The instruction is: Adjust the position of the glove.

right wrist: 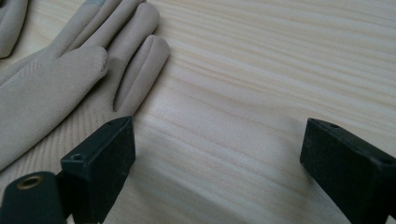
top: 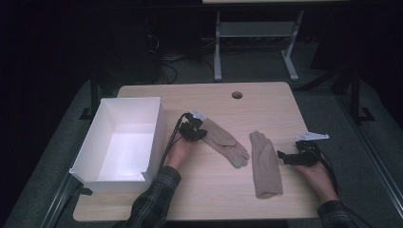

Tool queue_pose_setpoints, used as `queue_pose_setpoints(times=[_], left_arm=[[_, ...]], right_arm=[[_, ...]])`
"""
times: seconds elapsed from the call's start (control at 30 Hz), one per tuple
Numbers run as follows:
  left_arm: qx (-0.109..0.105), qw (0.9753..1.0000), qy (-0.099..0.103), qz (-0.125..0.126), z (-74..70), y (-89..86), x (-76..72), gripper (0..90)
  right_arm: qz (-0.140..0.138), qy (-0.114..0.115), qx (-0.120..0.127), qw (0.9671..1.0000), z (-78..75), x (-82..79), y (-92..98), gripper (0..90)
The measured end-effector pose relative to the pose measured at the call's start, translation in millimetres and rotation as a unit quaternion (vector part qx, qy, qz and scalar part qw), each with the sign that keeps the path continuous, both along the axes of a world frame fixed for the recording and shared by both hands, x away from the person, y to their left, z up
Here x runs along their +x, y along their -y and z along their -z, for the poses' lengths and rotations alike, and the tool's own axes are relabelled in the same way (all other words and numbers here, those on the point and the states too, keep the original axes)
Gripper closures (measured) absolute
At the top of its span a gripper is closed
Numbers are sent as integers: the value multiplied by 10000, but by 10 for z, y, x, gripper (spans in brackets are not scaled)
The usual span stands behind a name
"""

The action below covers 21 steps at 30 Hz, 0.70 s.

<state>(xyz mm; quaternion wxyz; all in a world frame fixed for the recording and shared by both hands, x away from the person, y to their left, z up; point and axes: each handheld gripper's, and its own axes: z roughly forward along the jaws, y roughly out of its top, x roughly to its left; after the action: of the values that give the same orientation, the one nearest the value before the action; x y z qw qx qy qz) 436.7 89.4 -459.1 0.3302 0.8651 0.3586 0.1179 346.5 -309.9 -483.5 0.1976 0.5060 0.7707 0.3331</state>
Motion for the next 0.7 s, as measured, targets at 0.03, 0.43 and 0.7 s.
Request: queue_pose_setpoints(times=[0.03,0.43,0.7], left_arm=[[7,10000,-28,24,16,-3,2,895],[318,9993,-191,111,-31,11,-197,896],[419,9985,-307,169,-56,-74,-415,896]], right_arm=[[-5,2,-3,10000,0,0,0,97],[-5,-1,-4,10000,0,-1,0,97],[-10,-2,-5,10000,-1,-2,-2,97]])
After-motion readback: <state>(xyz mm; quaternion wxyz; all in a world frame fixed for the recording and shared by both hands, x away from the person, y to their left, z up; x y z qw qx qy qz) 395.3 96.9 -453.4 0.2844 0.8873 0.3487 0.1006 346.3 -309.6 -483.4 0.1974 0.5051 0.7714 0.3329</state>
